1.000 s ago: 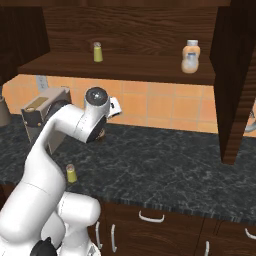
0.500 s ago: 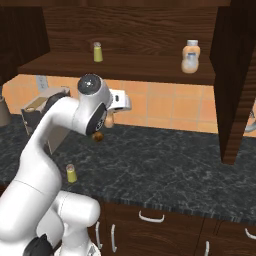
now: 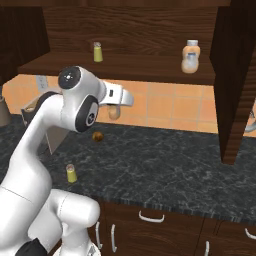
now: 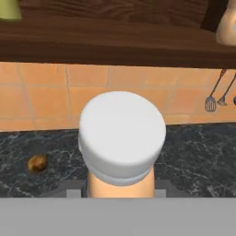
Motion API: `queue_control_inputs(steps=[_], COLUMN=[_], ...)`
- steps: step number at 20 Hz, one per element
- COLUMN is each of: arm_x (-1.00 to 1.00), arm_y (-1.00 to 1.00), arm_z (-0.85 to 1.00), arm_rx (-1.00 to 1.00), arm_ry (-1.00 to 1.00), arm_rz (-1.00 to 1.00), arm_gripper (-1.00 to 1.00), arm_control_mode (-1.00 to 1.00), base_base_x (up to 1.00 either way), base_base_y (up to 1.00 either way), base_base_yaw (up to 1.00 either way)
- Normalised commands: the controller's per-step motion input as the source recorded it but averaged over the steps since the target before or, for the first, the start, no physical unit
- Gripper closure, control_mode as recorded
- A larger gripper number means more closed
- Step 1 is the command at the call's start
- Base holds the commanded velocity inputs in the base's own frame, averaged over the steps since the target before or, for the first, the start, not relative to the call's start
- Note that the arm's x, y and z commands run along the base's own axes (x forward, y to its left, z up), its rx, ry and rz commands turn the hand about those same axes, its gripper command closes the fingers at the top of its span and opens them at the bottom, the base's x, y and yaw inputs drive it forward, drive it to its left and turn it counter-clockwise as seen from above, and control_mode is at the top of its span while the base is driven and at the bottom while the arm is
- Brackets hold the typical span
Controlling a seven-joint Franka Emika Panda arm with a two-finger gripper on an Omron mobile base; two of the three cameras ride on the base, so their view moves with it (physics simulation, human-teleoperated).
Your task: Put the shaker and condiment bottle from the counter next to their counterparts in the cabinet.
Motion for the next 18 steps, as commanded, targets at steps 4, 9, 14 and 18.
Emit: queue_control_inputs(steps=[4,9,14,18], arm_x=[-0.31,-0.25,-0.04,0.0], arm_y=[-0.11,-0.04,0.0,0.0], arm_z=[0.31,0.39,0.64,0.64], arm_rx=[0.0,0.0,0.01,0.0], arm_ry=[-0.11,-0.05,0.03,0.02], arm_rz=[-0.25,-0.22,-0.11,-0.07], arm_gripper=[1.0,1.0,1.0,1.0], arm_control_mode=[-1.0,-1.0,-1.0,-1.0], base_base_x=[0.0,0.0,0.0,0.0], base_base_y=[0.0,0.0,0.0,0.0], base_base_yaw=[0.0,0.0,0.0,0.0])
